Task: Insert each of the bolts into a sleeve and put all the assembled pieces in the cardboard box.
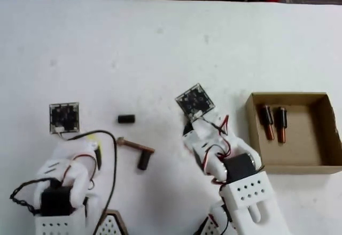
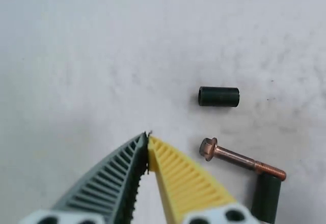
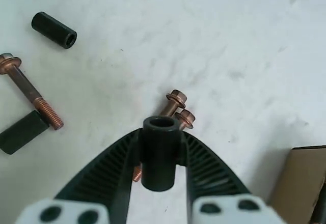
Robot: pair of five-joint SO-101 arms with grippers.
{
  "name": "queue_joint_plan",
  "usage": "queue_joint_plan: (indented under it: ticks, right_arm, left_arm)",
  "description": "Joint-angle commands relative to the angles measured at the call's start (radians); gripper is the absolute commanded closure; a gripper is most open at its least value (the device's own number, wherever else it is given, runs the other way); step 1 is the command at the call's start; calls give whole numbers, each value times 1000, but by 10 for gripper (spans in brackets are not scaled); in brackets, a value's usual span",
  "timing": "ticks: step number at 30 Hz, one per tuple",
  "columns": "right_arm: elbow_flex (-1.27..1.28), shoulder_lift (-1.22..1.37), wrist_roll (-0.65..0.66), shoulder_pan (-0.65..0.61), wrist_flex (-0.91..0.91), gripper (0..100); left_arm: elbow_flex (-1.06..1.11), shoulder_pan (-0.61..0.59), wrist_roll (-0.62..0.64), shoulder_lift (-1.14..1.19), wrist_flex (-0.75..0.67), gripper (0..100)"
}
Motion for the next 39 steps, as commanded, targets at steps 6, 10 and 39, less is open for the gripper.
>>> queue_joint_plan:
  ticks: [6,10,39]
  right_arm:
    - [23,-24,-9,25,-30,954]
    - [32,-24,-9,36,-31,954]
    - [114,-24,-3,90,-171,954]
  left_arm:
    - [-204,62,3,145,38,976]
    - [-304,108,26,354,38,976]
    - [-776,435,721,1429,37,972]
